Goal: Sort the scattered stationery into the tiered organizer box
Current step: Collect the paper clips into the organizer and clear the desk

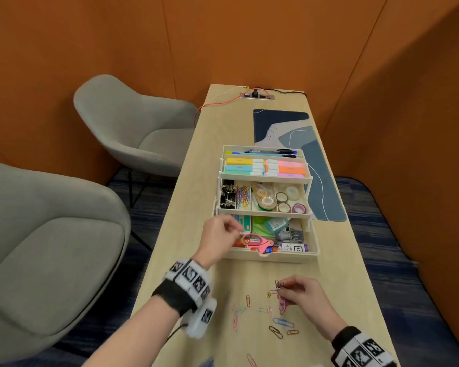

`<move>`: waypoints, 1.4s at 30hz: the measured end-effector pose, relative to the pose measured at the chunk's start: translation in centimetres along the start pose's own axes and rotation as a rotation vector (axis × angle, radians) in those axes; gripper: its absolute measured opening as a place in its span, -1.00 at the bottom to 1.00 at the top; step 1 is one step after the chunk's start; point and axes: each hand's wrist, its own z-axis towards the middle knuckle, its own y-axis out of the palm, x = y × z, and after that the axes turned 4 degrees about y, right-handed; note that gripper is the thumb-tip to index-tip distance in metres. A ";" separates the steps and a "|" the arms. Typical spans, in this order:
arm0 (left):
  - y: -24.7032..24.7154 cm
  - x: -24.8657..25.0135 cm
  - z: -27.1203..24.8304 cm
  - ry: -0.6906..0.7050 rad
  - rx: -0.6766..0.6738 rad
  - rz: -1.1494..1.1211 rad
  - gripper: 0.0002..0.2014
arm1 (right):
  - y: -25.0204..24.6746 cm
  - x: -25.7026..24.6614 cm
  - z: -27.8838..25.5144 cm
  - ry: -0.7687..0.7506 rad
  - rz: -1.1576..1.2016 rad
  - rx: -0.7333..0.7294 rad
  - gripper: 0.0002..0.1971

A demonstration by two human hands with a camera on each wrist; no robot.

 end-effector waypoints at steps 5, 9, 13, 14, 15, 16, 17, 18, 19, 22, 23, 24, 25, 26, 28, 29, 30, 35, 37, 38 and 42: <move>0.6 2.5 7.0 0.063 0.101 0.056 -0.79 | -0.3 -2.9 -0.2 -0.041 0.067 -0.023 -0.91; 1.3 1.9 9.3 0.101 0.052 0.205 -0.78 | -0.5 -6.8 0.3 -0.087 0.130 -0.059 -0.87; 0.2 1.4 8.4 0.147 0.092 0.153 -0.77 | 0.3 -11.8 2.9 -0.144 0.190 -0.056 -0.85; -0.2 1.1 7.8 0.138 0.118 0.120 -0.78 | 0.7 -13.0 3.7 -0.158 0.186 -0.046 -0.86; -0.6 0.7 7.2 0.124 0.142 0.092 -0.80 | 1.3 -14.2 4.8 -0.169 0.187 -0.032 -0.88; -0.9 0.3 6.4 0.112 0.164 0.072 -0.82 | 1.9 -15.1 5.9 -0.179 0.194 -0.015 -0.87; -1.1 -0.2 5.5 0.106 0.185 0.054 -0.83 | 2.5 -15.8 7.2 -0.183 0.200 0.011 -0.86; -1.3 -0.8 4.6 0.100 0.203 0.035 -0.83 | 3.2 -16.2 8.7 -0.177 0.185 0.051 -0.84; -1.3 -1.4 3.8 0.093 0.214 0.015 -0.82 | 3.9 -16.5 10.0 -0.164 0.153 0.094 -0.82; -1.0 -3.0 1.6 0.080 0.219 -0.011 -0.81 | 5.6 -16.4 13.2 -0.115 0.016 0.225 -0.86; -0.7 -3.4 0.9 0.082 0.211 -0.008 -0.80 | 6.0 -16.3 13.9 -0.106 -0.043 0.272 -0.91; -0.5 -3.7 0.1 0.089 0.203 -0.002 -0.80 | 6.3 -16.2 14.2 -0.102 -0.101 0.318 -0.92; -0.2 -4.0 -0.5 0.098 0.195 0.004 -0.79 | 6.6 -16.2 14.4 -0.102 -0.143 0.350 -0.87; 0.0 -4.3 -1.1 0.105 0.185 0.007 -0.78 | 6.8 -16.4 14.3 -0.097 -0.166 0.368 -0.82; 0.5 -5.0 -2.0 0.109 0.161 0.016 -0.76 | 7.1 -17.1 13.7 -0.092 -0.187 0.378 -0.73; 0.6 -5.4 -2.4 0.110 0.151 0.028 -0.76 | 7.2 -17.4 13.3 -0.095 -0.203 0.370 -0.69; 0.7 -5.9 -2.8 0.111 0.146 0.041 -0.77 | 7.2 -17.7 12.7 -0.104 -0.223 0.347 -0.64; 0.4 -7.7 -4.6 0.123 0.084 0.119 -0.84 | 6.4 -16.5 9.6 -0.305 -0.263 0.218 -0.53; 0.3 -8.7 -5.7 0.111 -0.007 0.191 -0.84 | 5.5 -14.5 7.8 -0.377 -0.226 0.209 -0.61; 0.3 -9.3 -6.4 0.102 -0.059 0.238 -0.83 | 5.0 -13.1 6.7 -0.391 -0.197 0.185 -0.65; 0.6 -11.7 -9.3 0.128 -0.305 0.560 -0.54 | 2.9 -4.8 2.4 -0.359 -0.333 0.060 -0.75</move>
